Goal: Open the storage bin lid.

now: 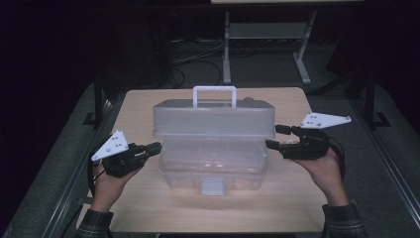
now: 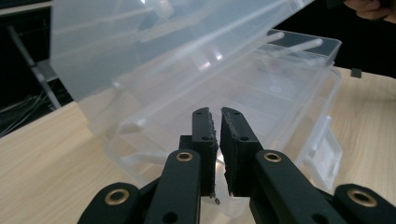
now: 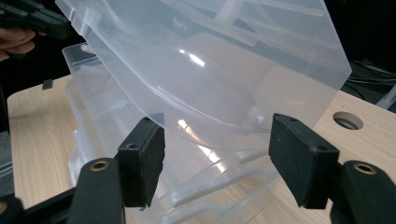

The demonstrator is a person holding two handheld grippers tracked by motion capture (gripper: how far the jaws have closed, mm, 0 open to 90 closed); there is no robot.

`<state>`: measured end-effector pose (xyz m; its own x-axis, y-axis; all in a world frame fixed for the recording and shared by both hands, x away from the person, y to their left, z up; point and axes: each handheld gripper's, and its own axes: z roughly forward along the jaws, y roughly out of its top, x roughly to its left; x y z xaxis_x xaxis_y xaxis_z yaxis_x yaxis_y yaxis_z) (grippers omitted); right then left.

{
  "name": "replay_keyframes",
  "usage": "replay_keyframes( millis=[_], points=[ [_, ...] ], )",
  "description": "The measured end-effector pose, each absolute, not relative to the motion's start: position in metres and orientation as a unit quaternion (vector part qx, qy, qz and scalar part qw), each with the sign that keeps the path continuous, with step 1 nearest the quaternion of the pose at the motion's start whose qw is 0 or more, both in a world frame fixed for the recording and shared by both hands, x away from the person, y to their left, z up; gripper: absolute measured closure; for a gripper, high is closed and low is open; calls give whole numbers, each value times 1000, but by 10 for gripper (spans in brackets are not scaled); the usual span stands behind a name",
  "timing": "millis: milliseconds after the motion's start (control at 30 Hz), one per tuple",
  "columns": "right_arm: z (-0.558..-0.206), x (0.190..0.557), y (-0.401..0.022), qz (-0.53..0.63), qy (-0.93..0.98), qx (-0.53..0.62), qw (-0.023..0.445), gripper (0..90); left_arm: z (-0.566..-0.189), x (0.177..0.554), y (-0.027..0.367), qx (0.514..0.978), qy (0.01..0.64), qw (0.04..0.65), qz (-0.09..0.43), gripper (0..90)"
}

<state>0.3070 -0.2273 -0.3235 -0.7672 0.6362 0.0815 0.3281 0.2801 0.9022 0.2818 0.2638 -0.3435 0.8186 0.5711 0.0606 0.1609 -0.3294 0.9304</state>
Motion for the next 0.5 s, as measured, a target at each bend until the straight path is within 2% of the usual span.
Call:
replay_keyframes(
  millis=[500],
  points=[
    [-321, 314, -228, 526, 777, 308, 156, 393, -329, 297, 259, 779, 233, 541, 214, 828]
  ],
)
